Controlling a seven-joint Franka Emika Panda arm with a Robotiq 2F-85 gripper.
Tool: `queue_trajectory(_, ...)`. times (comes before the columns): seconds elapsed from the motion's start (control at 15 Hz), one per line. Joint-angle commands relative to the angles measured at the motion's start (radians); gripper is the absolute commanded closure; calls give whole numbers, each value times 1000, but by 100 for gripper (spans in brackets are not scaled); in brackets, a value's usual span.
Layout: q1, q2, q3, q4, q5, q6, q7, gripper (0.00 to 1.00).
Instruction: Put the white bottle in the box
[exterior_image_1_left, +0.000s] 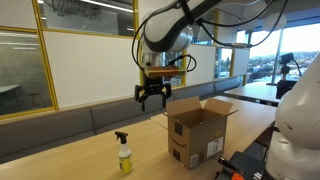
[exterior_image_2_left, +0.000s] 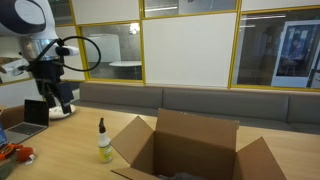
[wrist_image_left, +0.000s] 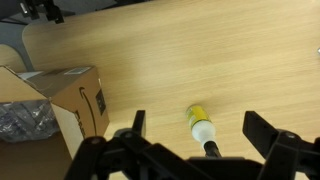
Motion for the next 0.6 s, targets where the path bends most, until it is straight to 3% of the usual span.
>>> queue_trajectory(0.0,23,3,-22,1,-9,-1,7,0)
queue_trajectory(0.27,32,36,-37,-6,-20,67,-59,0)
queue_trajectory(0.53,41,124,-65,3,-25,227,-208,0)
